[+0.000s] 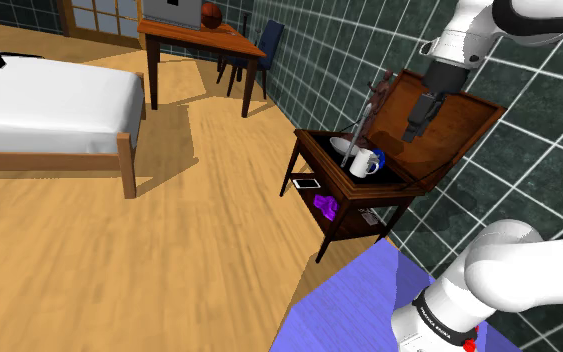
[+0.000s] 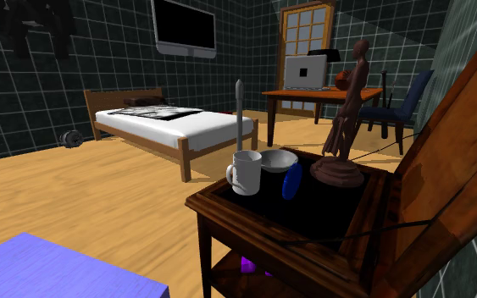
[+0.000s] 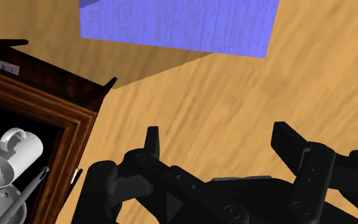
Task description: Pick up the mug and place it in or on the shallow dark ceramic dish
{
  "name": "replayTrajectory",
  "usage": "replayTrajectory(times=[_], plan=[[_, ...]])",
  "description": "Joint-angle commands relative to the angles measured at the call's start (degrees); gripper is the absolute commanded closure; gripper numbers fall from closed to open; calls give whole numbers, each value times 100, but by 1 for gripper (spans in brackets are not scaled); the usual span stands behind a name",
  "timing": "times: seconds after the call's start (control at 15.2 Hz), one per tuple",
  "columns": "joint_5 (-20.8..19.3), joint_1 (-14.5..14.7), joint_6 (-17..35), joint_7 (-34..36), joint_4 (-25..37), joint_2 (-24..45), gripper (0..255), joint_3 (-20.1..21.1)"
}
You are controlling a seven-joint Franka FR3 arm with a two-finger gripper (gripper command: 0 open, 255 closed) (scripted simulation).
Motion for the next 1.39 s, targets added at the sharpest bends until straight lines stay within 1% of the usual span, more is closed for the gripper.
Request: replayTrajectory(times=[0.0,0.4,0.73,1.06,1.32], plan=[[0,0,0,0,0,0,0,0],[-387,-159,788,-611,-170,625,0,-575],[-606,-261,1442,-1103,-113,1326,0,-1051],[-685,-330,2055,-1609,127,2169,0,-1512],[-617,-364,2489,-2044,449,2931,0,-1863]])
